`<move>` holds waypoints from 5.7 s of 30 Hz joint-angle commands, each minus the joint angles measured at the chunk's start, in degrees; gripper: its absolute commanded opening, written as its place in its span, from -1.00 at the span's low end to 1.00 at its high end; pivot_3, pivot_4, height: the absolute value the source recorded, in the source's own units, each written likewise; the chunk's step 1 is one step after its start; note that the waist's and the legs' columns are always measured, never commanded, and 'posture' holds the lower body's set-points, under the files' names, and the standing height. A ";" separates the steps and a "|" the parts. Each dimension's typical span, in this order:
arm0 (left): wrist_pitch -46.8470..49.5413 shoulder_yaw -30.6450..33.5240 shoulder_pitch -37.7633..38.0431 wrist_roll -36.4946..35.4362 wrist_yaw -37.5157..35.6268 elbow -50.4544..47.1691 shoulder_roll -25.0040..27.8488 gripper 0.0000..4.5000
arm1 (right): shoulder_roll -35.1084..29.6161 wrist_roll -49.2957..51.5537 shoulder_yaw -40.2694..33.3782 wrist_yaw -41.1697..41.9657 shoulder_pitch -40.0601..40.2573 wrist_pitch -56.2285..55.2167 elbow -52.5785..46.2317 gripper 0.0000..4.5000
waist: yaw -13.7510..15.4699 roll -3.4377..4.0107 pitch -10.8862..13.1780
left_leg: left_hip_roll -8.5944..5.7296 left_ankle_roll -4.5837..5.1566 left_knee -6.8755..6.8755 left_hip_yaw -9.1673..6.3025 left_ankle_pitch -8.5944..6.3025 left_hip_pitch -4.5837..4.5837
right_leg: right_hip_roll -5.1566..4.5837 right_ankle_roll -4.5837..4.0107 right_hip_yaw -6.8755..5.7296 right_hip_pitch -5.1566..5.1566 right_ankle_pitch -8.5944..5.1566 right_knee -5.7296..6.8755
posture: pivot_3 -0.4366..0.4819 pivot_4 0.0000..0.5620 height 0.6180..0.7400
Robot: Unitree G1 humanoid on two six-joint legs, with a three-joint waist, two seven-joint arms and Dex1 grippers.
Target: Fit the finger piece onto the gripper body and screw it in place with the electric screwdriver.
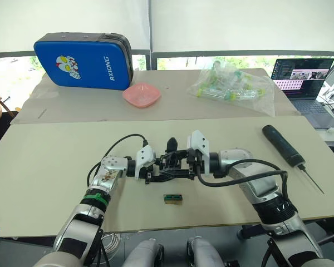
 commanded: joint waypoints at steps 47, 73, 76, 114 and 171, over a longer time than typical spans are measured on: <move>39.41 23.65 15.25 -35.30 3.13 -44.06 24.36 0.98 | -3.85 8.03 -74.34 -10.96 63.44 -17.84 -16.83 1.00 | 0.74 0.41 0.17 | 0.13 -0.09 -0.61 0.16 -0.03 0.16 | -0.15 0.39 0.31 0.19 -0.82 -0.01 | -0.05 -0.47 1.00; 39.20 19.05 9.90 -33.82 5.57 -46.04 20.97 0.98 | -31.12 -17.25 -24.42 -9.78 -1.12 -15.49 56.58 1.00 | 0.10 0.31 0.32 | 0.13 -0.33 -0.66 0.40 0.13 0.04 | -0.32 -0.24 0.13 0.07 -0.44 -0.10 | -0.05 -0.47 1.00; 39.32 19.34 10.02 -33.95 5.63 -46.24 21.21 0.98 | -30.41 -18.61 -23.32 -10.15 -4.87 -17.85 62.26 1.00 | 0.04 0.31 0.32 | 0.13 -0.32 -0.66 0.40 0.12 0.05 | -0.31 -0.24 0.13 0.07 -0.44 -0.08 | -0.05 -0.47 1.00; 25.40 18.99 20.88 -27.00 -2.54 -40.98 23.71 1.00 | -24.34 4.35 -36.14 -15.42 36.20 18.57 -24.25 -0.15 | 1.64 0.59 0.49 | 0.17 -0.20 -0.76 0.40 0.01 0.03 | -0.32 -0.23 0.13 0.00 -0.40 -0.10 | -0.05 -0.47 1.00; 23.16 14.73 25.13 -25.53 -1.84 -47.39 21.54 1.00 | -39.32 -7.19 22.04 -4.80 -16.43 50.21 -6.59 0.98 | 0.33 0.38 0.50 | 0.40 -0.27 -0.07 0.56 0.06 -1.02 | -0.22 -0.38 -0.01 -0.97 -0.06 0.07 | -0.05 -0.47 1.00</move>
